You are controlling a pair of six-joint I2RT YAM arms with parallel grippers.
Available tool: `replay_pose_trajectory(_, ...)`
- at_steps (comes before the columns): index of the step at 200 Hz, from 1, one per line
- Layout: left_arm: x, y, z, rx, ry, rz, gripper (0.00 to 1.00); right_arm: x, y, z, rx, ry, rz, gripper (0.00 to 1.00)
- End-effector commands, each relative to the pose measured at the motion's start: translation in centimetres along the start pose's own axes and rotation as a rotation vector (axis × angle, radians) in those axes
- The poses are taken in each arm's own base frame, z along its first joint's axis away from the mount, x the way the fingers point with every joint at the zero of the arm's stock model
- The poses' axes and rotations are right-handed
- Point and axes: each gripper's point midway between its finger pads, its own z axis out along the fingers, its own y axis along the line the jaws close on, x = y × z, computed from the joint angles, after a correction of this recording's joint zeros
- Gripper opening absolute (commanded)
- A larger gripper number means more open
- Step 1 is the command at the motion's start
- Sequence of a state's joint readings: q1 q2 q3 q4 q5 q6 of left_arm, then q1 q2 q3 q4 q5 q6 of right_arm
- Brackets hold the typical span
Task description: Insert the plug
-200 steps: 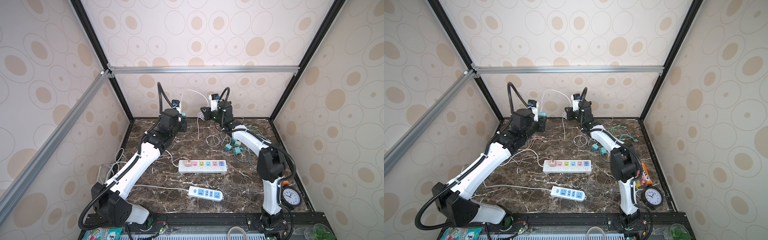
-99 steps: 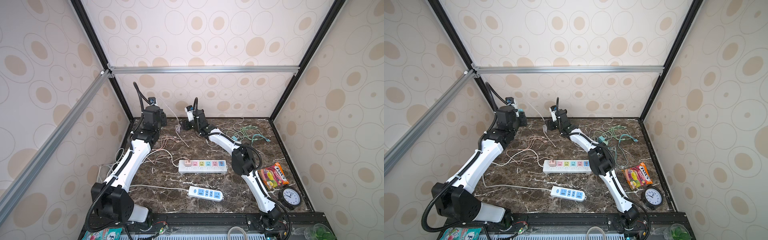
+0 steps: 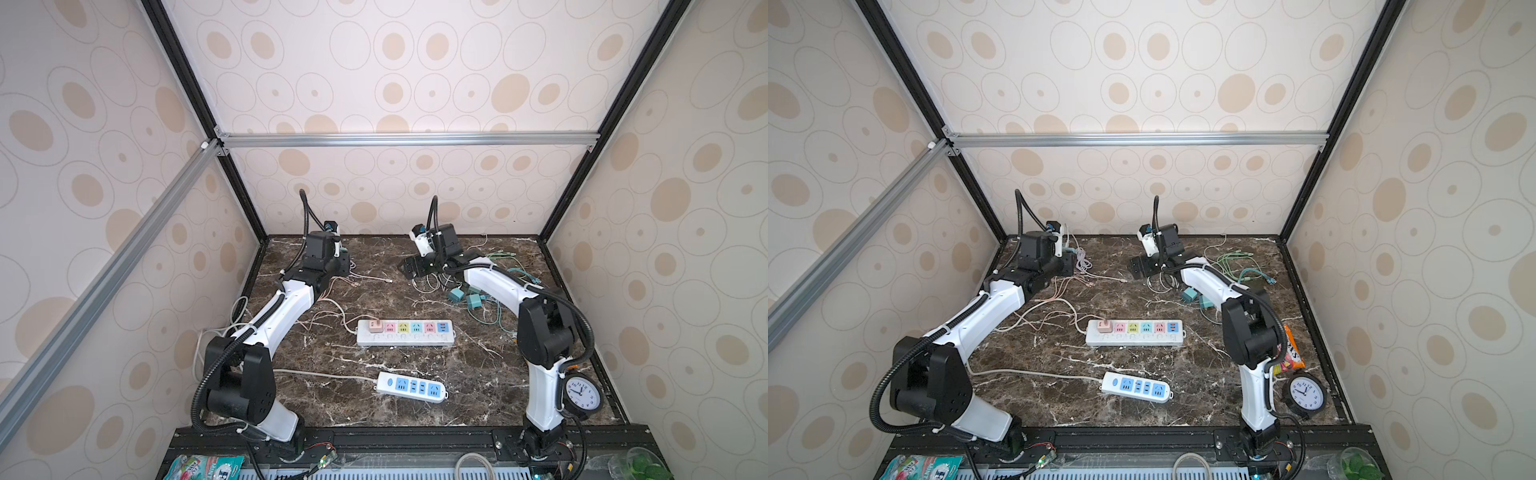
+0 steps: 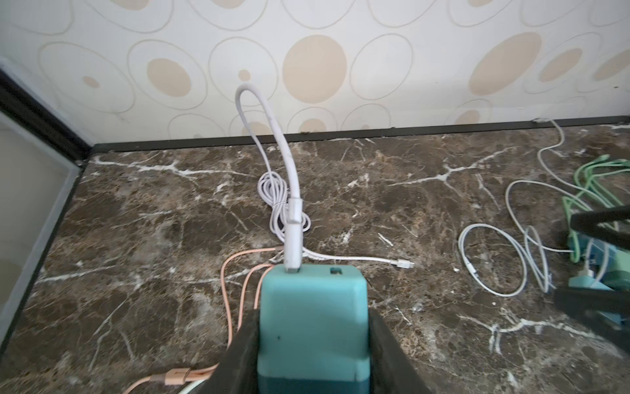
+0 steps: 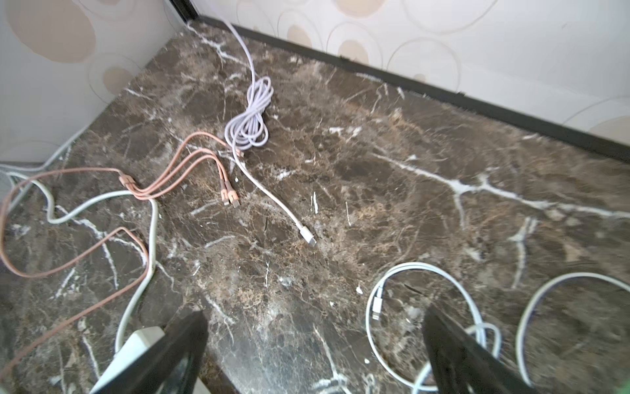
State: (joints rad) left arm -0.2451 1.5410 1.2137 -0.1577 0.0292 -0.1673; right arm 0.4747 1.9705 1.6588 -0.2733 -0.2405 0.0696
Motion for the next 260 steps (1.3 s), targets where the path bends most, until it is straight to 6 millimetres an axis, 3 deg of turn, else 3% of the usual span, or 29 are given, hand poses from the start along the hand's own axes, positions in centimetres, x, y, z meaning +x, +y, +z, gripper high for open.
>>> replay_pose_trajectory(1,0.0,-2.0,0.3,0.088,-0.017,0.077,0.00,0.9,0.9,-2.1,-0.016,0.061,0.028,0.99)
replay_pose_trajectory(46,1.4,-4.1,0.9,0.127,0.017,0.165,0.00,0.9,0.9,-4.6,-0.005,0.033,0.117,0.99)
replay_pose_trajectory(107,2.8,-10.7,0.4,0.281,0.006,0.377,0.00,0.5,-2.5,-8.6,0.236,-0.053,0.188,1.00)
replay_pose_trajectory(150,3.6,-14.4,-0.2,0.384,-0.040,0.501,0.00,2.1,-0.8,-9.4,0.069,-0.034,0.189,1.00)
replay_pose_trajectory(165,3.7,-14.8,-0.2,0.401,-0.051,0.526,0.00,2.5,-0.4,-9.4,0.046,-0.039,0.173,1.00)
replay_pose_trajectory(189,3.7,-15.5,-0.2,0.434,-0.064,0.557,0.00,3.4,0.0,-9.1,0.010,0.014,0.180,0.92)
replay_pose_trajectory(232,4.0,-15.9,0.1,0.458,-0.083,0.627,0.00,4.0,1.2,-8.8,-0.123,0.088,0.256,0.94)
replay_pose_trajectory(260,4.5,-16.7,0.9,0.499,-0.074,0.693,0.00,3.9,3.1,-8.2,-0.260,0.139,0.296,0.88)
